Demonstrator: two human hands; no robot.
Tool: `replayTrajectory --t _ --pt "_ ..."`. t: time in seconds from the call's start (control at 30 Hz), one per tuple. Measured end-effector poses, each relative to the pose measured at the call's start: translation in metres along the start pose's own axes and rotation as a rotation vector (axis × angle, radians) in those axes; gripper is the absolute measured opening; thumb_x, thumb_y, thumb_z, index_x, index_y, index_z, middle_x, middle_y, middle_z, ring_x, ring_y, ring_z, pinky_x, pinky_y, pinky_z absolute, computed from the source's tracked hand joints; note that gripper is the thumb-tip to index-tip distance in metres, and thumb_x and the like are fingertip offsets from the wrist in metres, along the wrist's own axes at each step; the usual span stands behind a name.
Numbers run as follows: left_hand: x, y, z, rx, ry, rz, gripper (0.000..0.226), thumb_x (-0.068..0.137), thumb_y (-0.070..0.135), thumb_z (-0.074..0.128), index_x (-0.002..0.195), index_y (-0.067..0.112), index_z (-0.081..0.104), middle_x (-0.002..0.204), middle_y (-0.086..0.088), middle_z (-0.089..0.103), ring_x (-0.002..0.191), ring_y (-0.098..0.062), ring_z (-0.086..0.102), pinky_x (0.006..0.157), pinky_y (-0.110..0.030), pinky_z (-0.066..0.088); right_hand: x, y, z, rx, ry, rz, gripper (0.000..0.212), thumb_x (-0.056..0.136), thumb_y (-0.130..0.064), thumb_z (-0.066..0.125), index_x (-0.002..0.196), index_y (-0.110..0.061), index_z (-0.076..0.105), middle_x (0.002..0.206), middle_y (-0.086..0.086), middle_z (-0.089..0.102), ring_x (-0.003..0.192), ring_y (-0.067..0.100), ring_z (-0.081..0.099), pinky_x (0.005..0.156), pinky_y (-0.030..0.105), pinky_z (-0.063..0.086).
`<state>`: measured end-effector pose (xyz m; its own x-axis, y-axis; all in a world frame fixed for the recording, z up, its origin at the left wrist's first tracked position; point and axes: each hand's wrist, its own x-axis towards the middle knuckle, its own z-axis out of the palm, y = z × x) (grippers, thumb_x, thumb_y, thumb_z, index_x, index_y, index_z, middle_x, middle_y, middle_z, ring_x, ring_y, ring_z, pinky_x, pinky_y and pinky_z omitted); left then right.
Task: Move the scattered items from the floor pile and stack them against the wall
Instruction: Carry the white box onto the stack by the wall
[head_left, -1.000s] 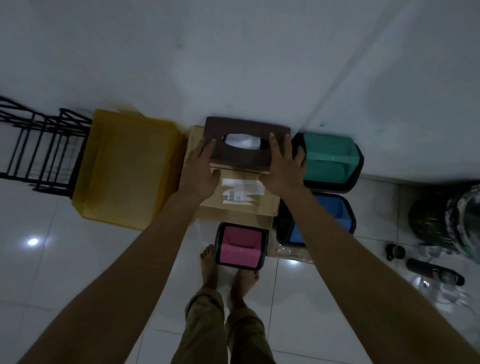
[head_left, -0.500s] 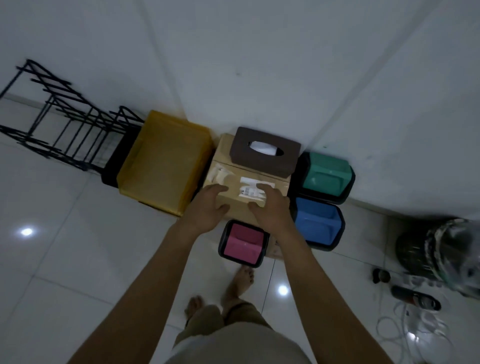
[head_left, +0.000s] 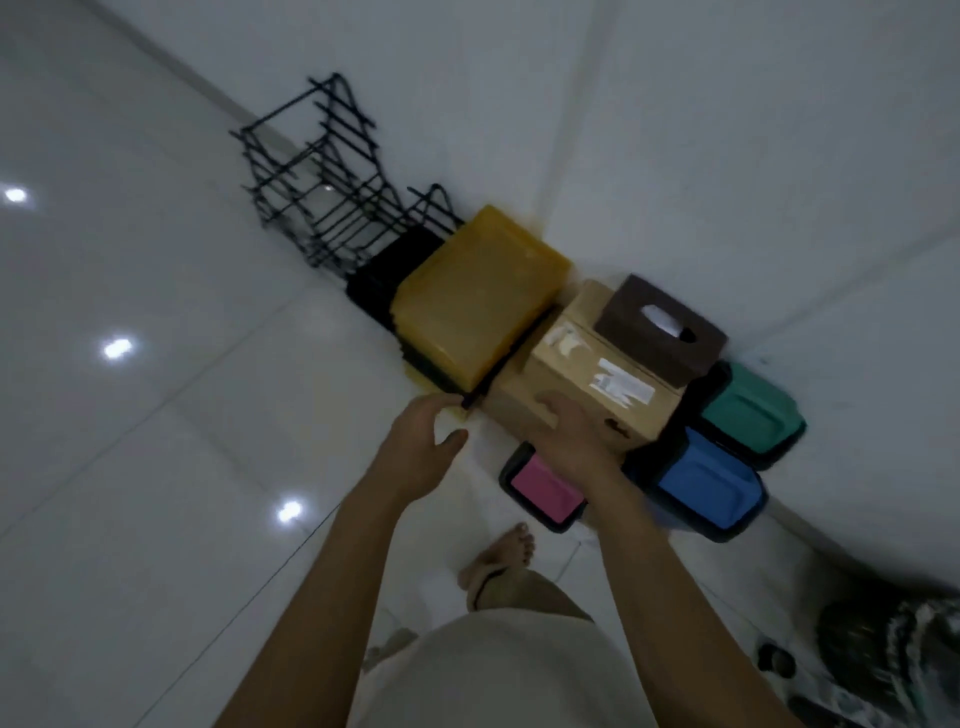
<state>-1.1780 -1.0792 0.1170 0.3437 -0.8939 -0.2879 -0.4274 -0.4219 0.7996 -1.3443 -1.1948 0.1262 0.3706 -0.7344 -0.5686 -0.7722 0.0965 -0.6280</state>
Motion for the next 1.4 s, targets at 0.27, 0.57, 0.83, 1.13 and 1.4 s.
replayTrajectory --t 0.27,0.57,0.83,1.13,1.4 --pt "-0.163 -0.088 -0.095 -0.044 0.3 -0.218 0.042 0.093 0.023 0.062 0.133 0.019 0.052 0.136 -0.002 0.05 0.124 -0.013 0.044 0.093 -0.012 0.027 -0.079 -0.106 0.151 -0.173 -0.338 -0.282 0.053 0.092 -0.033 0.064 0.141 -0.024 0.046 0.138 0.001 0.047 0.117 0.016 0.05 0.088 0.027 0.044" --pt "-0.361 -0.157 -0.158 -0.196 0.631 -0.553 0.044 0.094 0.028 0.059 0.136 0.024 0.047 0.142 0.0 0.046 0.122 -0.015 0.047 0.091 -0.022 0.035 -0.198 -0.182 0.316 -0.517 -0.701 -0.586 0.054 0.091 -0.036 0.065 0.14 -0.027 0.046 0.139 0.003 0.049 0.12 0.019 0.052 0.088 0.027 0.043" --pt "-0.472 -0.197 -0.158 -0.382 0.98 -0.786 0.044 0.092 0.026 0.062 0.135 0.023 0.049 0.14 -0.001 0.048 0.126 -0.018 0.046 0.097 -0.028 0.037 -0.263 -0.216 0.416 -0.702 -0.908 -0.797 0.052 0.091 -0.035 0.066 0.139 -0.027 0.048 0.138 0.003 0.049 0.117 0.019 0.053 0.095 0.033 0.047" --pt "-0.496 -0.244 -0.194 -0.498 1.109 -0.938 0.045 0.093 0.027 0.061 0.136 0.023 0.048 0.141 -0.002 0.047 0.125 -0.016 0.045 0.095 -0.024 0.035 -0.27 -0.273 0.521 -0.803 -1.105 -0.858 0.052 0.091 -0.035 0.065 0.14 -0.027 0.047 0.142 0.004 0.046 0.116 0.018 0.051 0.092 0.031 0.047" --pt "-0.488 -0.297 -0.279 -0.575 1.236 -1.059 0.043 0.092 0.026 0.063 0.133 0.023 0.051 0.14 -0.003 0.048 0.126 -0.017 0.045 0.097 -0.025 0.035 -0.257 -0.371 0.617 -0.958 -1.214 -0.939 0.055 0.091 -0.033 0.065 0.141 -0.025 0.045 0.145 0.009 0.041 0.126 0.023 0.049 0.104 0.037 0.042"
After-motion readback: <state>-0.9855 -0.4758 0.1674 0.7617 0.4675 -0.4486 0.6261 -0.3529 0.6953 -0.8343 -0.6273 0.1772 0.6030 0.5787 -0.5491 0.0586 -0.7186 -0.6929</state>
